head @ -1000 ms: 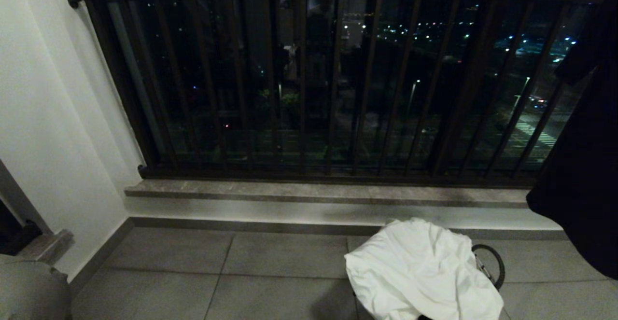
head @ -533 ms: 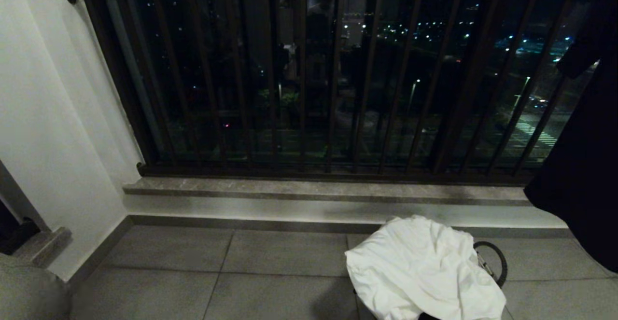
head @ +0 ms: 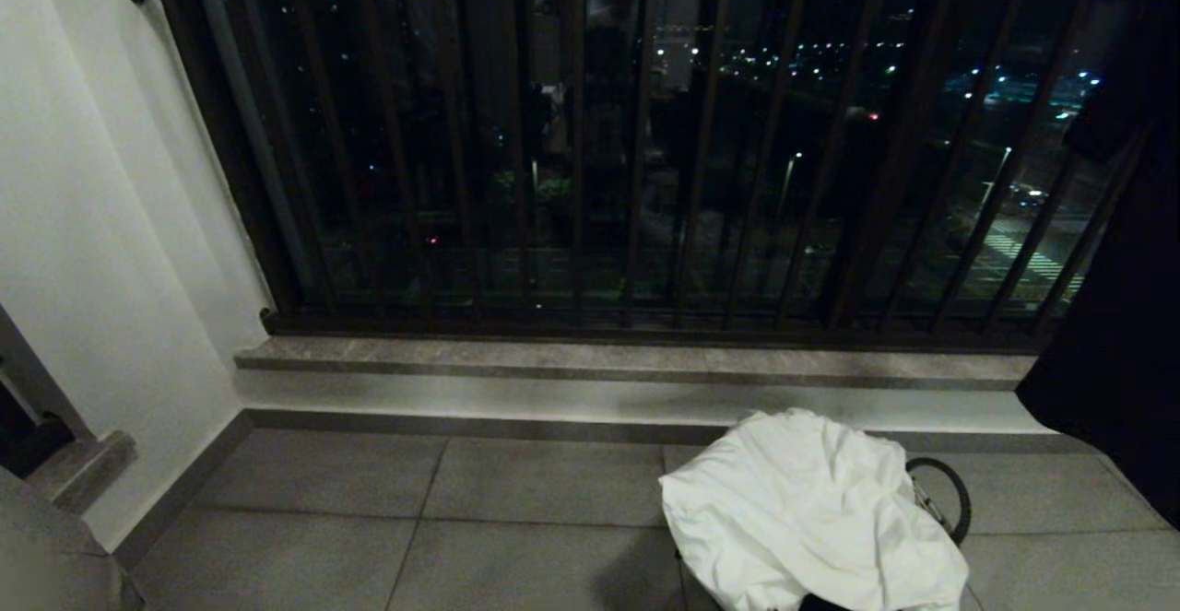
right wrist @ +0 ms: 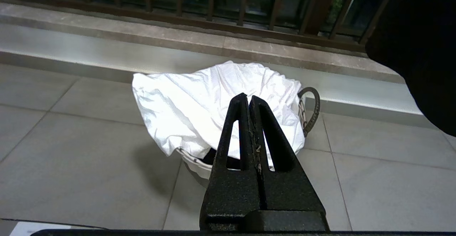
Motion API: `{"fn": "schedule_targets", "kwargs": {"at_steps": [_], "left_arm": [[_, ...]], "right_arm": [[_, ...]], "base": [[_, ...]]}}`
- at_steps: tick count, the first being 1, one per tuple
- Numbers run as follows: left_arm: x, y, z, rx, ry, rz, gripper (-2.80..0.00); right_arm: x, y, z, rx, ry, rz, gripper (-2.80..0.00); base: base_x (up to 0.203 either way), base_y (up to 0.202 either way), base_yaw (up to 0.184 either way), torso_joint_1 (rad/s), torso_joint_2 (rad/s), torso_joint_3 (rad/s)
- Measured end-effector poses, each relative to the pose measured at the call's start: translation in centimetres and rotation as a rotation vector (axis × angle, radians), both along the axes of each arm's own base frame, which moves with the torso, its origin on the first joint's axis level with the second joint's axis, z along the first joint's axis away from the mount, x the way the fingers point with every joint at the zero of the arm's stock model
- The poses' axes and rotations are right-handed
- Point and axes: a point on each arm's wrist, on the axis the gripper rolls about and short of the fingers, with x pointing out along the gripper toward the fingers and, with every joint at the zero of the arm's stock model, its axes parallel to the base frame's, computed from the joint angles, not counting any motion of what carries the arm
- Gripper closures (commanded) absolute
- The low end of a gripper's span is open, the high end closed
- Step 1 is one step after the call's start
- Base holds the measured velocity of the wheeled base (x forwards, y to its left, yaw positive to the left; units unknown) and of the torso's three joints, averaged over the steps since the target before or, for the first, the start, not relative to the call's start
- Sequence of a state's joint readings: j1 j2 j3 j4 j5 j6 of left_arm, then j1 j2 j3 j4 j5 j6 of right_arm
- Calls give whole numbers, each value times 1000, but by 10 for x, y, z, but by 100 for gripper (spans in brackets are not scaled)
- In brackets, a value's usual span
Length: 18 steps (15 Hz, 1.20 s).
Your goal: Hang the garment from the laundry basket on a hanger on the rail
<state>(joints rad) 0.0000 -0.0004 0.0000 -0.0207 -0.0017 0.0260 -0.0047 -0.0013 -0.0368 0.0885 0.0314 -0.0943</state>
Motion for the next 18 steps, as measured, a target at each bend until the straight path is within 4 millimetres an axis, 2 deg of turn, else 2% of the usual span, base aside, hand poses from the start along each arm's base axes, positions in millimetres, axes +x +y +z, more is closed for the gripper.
{"fn": "schedule_targets", "kwargs": {"at_steps": [18], "left_arm": [[0, 0, 0, -5, 0, 2, 0]], "right_arm": [[0, 0, 0, 0, 0, 0, 0]], "base": [[0, 0, 0, 0, 0, 0]]}}
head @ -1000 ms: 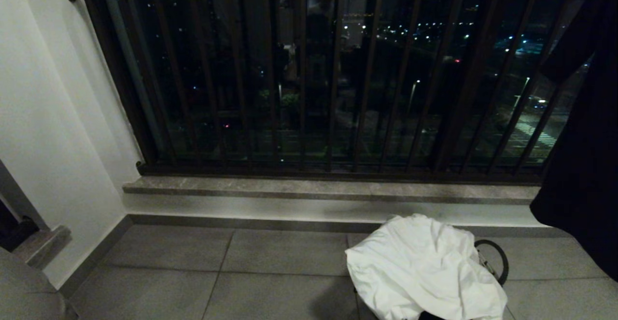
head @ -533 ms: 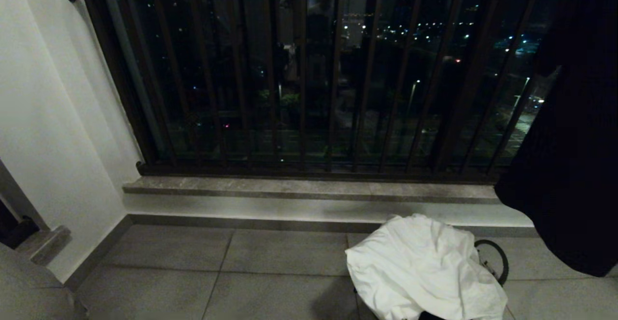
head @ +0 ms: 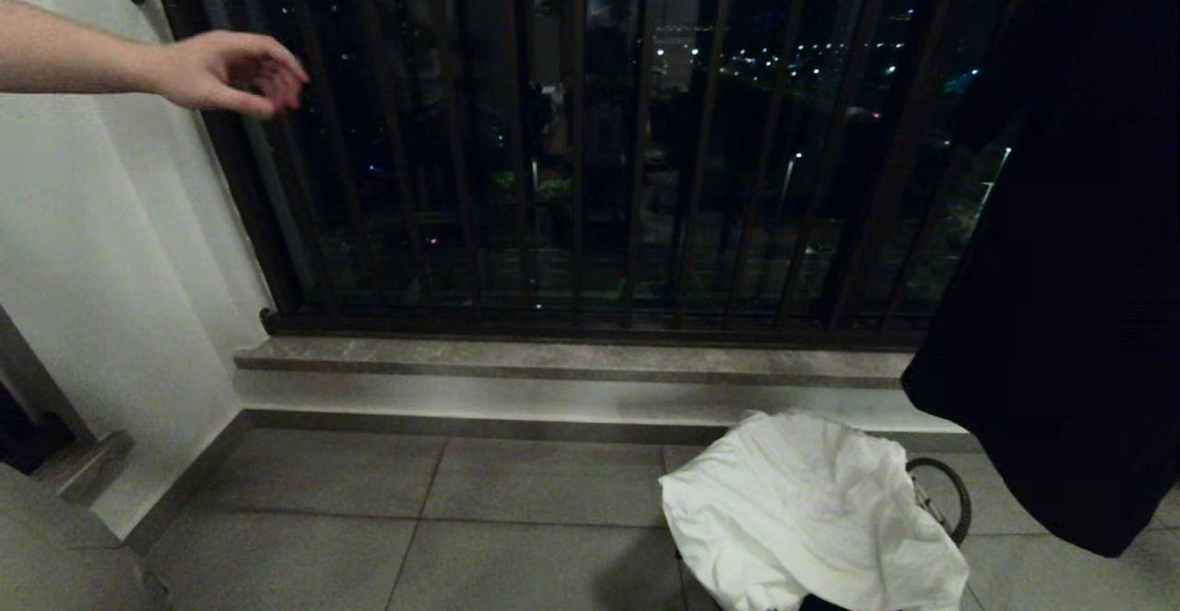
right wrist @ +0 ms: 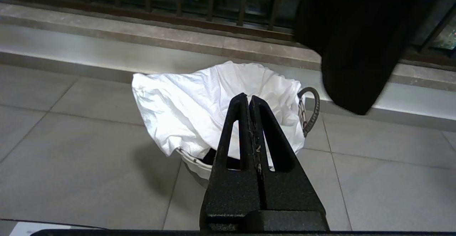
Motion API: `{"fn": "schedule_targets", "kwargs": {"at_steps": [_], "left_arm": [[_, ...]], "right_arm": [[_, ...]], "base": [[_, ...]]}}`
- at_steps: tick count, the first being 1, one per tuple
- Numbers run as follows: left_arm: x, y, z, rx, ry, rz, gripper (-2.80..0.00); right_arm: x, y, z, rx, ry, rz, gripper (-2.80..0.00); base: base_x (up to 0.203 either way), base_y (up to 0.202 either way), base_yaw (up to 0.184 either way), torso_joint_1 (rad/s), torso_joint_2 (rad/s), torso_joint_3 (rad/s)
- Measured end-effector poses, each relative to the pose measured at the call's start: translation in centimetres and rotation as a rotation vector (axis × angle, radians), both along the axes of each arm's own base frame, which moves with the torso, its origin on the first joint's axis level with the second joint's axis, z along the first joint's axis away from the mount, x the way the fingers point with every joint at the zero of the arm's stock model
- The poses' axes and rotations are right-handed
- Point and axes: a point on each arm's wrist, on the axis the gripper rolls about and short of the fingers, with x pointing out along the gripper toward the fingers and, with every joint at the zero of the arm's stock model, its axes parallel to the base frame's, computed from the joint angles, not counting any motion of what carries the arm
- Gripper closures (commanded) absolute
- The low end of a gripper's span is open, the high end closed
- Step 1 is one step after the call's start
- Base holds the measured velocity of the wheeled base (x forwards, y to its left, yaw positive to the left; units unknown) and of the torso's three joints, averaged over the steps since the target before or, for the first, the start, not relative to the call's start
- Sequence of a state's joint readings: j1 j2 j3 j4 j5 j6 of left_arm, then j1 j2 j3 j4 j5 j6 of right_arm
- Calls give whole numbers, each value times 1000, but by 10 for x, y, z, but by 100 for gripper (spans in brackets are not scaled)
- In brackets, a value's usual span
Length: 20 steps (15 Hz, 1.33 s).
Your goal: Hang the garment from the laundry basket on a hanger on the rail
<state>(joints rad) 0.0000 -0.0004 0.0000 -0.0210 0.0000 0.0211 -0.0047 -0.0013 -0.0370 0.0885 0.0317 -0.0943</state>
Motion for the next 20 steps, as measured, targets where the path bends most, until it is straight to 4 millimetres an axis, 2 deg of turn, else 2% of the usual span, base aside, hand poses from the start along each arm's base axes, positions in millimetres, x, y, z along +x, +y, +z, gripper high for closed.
{"fn": "schedule_targets", "kwargs": {"at_steps": [20], "left_arm": [[0, 0, 0, -7, -1, 1, 0]], "right_arm": [[0, 0, 0, -1, 2, 0, 0]], "base": [[0, 0, 0, 0, 0, 0]]}}
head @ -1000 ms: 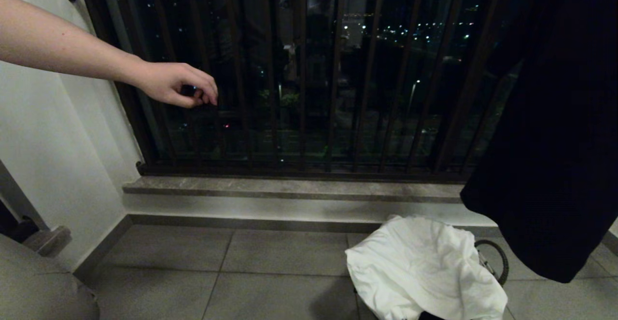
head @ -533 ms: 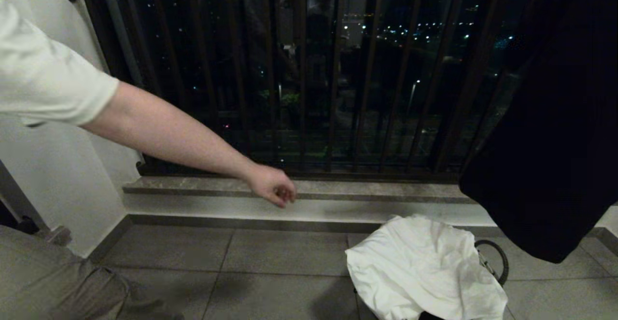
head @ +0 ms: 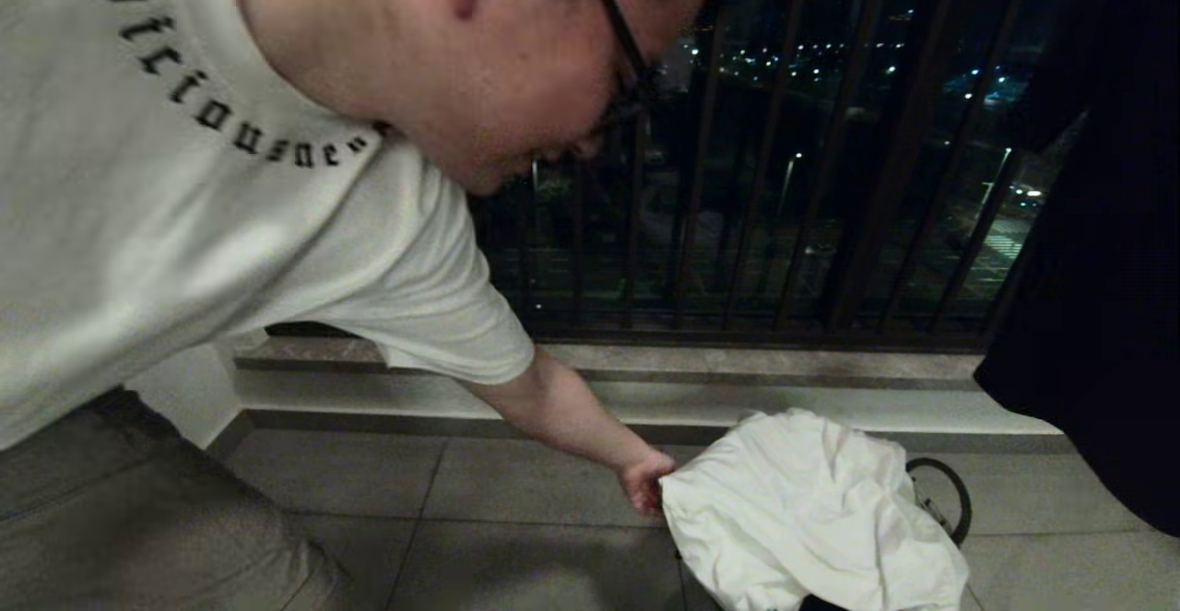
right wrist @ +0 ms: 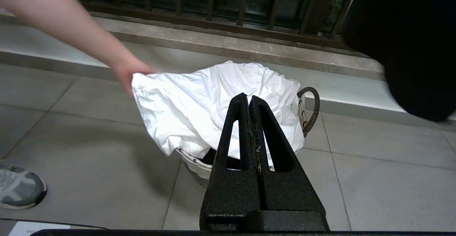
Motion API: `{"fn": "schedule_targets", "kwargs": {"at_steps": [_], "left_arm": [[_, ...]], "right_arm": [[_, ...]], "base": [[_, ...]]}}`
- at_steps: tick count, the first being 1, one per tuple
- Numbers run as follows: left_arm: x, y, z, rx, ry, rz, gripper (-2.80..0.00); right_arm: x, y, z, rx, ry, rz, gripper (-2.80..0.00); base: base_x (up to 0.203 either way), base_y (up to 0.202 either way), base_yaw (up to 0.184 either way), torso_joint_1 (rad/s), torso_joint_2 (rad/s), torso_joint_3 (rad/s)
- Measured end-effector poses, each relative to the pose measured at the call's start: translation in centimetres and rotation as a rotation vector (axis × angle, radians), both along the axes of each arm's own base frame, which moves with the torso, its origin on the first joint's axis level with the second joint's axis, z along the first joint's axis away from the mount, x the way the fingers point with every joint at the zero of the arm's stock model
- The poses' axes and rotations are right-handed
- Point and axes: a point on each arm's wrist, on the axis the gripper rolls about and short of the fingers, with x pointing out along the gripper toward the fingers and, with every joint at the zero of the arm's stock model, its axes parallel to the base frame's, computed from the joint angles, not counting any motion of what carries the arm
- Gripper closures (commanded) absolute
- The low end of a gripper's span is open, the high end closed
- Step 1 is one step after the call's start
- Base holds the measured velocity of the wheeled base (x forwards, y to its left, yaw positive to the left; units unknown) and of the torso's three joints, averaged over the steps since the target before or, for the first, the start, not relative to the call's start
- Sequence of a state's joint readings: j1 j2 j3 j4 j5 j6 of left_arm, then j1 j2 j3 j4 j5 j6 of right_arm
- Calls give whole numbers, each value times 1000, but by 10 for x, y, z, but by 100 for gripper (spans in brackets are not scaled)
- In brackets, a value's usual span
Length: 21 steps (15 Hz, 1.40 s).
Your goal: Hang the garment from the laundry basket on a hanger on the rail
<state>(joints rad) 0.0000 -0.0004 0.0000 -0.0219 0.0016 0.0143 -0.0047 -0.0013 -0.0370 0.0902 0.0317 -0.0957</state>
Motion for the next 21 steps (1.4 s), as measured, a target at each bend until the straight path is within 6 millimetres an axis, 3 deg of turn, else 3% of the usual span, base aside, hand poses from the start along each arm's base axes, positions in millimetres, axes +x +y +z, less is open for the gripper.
{"fn": "schedule_targets", "kwargs": {"at_steps": [21], "left_arm": [[0, 0, 0, 4, 1, 0, 0]], "right_arm": [[0, 0, 0, -1, 0, 0, 0]], "base": [[0, 0, 0, 0, 0, 0]]}}
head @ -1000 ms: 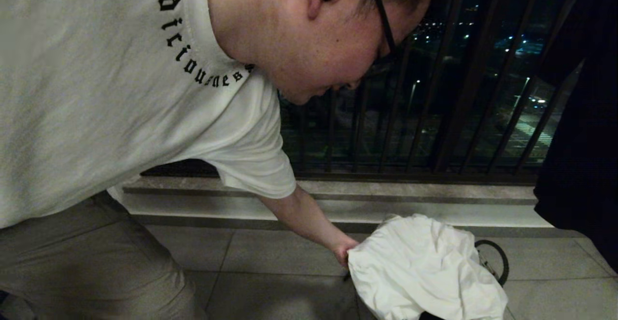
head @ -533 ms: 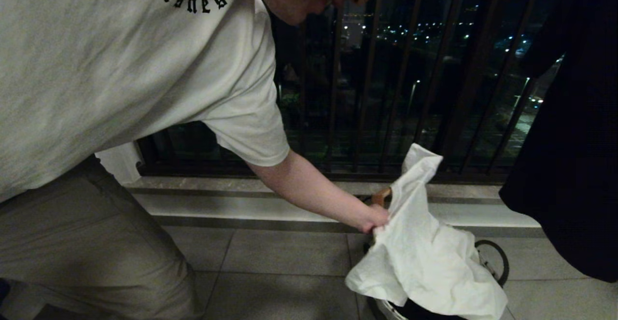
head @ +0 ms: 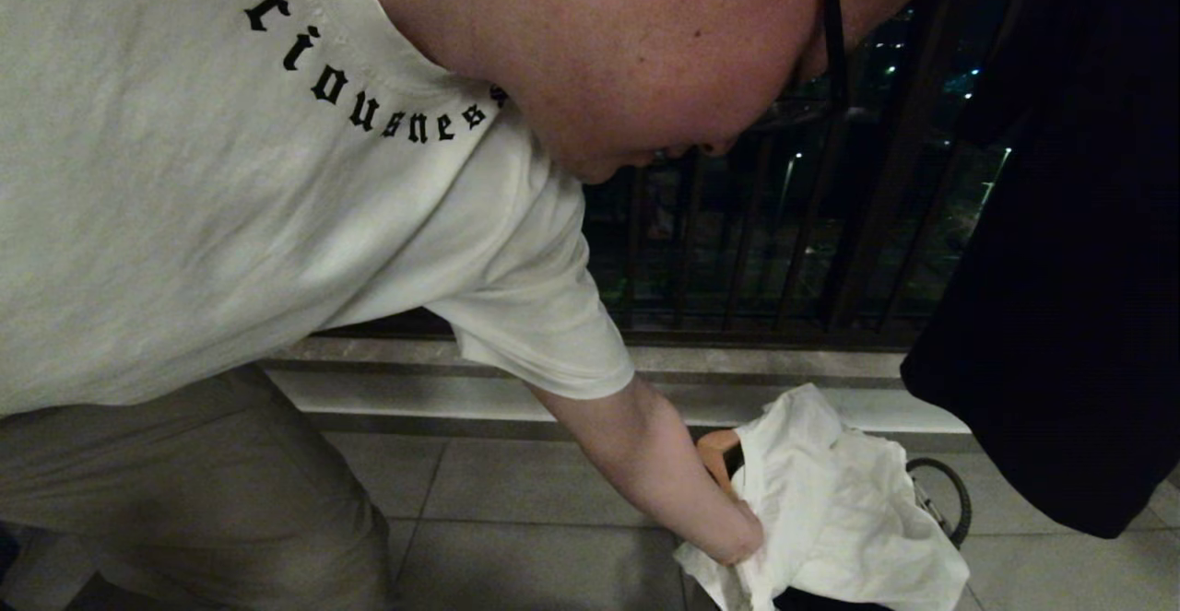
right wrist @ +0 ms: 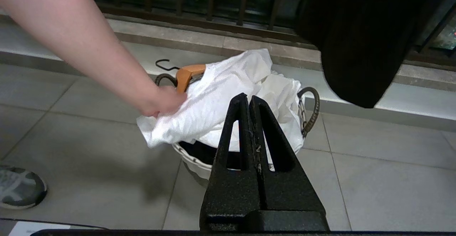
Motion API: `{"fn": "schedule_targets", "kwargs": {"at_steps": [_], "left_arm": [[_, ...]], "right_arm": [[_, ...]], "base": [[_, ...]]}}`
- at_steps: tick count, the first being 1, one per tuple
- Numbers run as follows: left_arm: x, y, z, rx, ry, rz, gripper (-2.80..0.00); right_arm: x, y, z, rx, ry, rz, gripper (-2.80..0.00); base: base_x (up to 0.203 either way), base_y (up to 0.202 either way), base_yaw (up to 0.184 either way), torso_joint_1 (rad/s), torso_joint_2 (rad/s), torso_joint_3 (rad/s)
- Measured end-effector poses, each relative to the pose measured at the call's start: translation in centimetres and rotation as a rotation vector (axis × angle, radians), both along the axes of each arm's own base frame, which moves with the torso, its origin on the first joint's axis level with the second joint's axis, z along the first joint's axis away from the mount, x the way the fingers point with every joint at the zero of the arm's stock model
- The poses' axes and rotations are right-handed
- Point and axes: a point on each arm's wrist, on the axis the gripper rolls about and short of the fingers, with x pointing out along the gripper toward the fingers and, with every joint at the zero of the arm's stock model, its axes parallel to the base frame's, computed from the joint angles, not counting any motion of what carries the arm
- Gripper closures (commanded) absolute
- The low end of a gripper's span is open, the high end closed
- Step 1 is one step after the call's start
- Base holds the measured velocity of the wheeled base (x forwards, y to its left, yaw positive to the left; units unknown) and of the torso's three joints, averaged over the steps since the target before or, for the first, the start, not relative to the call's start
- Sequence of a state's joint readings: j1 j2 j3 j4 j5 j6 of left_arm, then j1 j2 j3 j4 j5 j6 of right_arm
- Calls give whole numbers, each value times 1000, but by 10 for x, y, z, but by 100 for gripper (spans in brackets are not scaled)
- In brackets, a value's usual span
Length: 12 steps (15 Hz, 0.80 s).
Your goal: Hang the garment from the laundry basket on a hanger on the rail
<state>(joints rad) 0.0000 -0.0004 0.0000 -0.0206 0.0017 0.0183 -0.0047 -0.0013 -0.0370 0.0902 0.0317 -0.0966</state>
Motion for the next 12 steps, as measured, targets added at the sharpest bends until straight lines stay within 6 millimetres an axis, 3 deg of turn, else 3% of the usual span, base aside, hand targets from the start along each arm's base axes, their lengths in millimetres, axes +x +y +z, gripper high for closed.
{"fn": "schedule_targets", "kwargs": {"at_steps": [12], "left_arm": [[0, 0, 0, -2, -2, -2, 0]], "right_arm": [[0, 0, 0, -1, 0, -1, 0]], "base": [[0, 0, 0, 0, 0, 0]]}}
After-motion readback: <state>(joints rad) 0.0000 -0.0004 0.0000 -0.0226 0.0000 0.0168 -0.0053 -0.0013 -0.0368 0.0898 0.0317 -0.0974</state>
